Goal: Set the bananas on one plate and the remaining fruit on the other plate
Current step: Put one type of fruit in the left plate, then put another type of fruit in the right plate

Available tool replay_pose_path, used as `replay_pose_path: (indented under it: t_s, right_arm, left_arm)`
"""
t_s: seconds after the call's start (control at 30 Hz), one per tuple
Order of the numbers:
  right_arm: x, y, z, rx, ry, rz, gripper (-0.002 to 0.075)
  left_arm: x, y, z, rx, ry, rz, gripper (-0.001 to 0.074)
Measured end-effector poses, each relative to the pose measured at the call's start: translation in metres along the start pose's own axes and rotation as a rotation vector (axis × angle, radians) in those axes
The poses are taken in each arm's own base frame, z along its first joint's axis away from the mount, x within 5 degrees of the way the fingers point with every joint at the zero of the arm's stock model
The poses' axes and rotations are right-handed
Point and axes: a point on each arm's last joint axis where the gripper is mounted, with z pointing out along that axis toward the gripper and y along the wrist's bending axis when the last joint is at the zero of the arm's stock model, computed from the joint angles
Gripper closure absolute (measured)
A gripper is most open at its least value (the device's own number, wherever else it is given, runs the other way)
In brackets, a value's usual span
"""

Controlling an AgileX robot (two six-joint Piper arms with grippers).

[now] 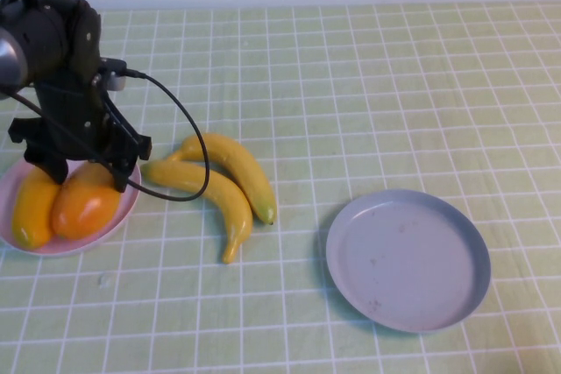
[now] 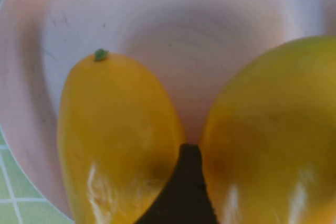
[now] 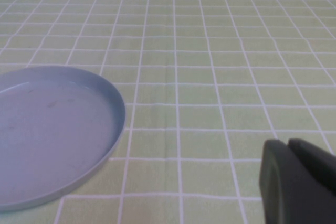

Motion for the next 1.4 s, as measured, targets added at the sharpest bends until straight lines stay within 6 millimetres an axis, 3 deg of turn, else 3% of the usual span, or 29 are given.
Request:
replay_pose_path:
  t_s: [0.2,0.33,0.4,0.47,0.57,0.63,0.7,0.9,1.03,1.2,1.4]
  right_arm:
    - [0.000,0.000,0.000,0.000,0.000,0.000,0.0741]
    - [0.000,0.000,0.000,0.000,0.000,0.000,0.0741]
    - [0.000,0.000,0.000,0.000,0.000,0.000,0.0741]
    - [0.000,0.000,0.000,0.000,0.000,0.000,0.0741]
    - [0.000,0.000,0.000,0.000,0.000,0.000,0.0741]
    - [0.000,0.000,0.000,0.000,0.000,0.000,0.0741]
    - [0.000,0.000,0.000,0.000,0.000,0.000,0.0741]
    - [0.000,0.000,0.000,0.000,0.000,0.000,0.0741]
    - [0.000,0.000,0.000,0.000,0.000,0.000,0.0741]
    - [0.000,0.000,0.000,0.000,0.000,0.000,0.0741]
    - [0.000,0.000,0.000,0.000,0.000,0.000,0.0741]
  left_arm:
    - [0.000,0.000,-0.001,-0.001,0.003,0.008,0.0138]
    - [-0.003,0.001,-0.009,-0.003,0.000,0.002,0.0162]
    - [-0.007,0.002,-0.017,-0.001,-0.022,-0.001,0.0237]
    - [-0.013,0.003,-0.026,0.006,-0.055,0.004,0.0357]
    - [-0.018,0.004,-0.040,0.022,-0.104,0.022,0.0603]
    - [-0.016,0.005,-0.051,0.034,-0.126,0.020,0.0678]
    - [-0.011,0.008,-0.066,0.039,-0.158,0.014,0.0706]
    - [0.033,0.019,-0.113,0.062,-0.254,-0.001,0.0729]
    - [0.078,0.024,-0.133,0.101,-0.361,-0.013,0.0731]
    - [0.131,0.027,-0.134,0.126,-0.469,-0.018,0.0731]
    - [0.197,0.025,-0.109,0.178,-0.555,-0.015,0.0732]
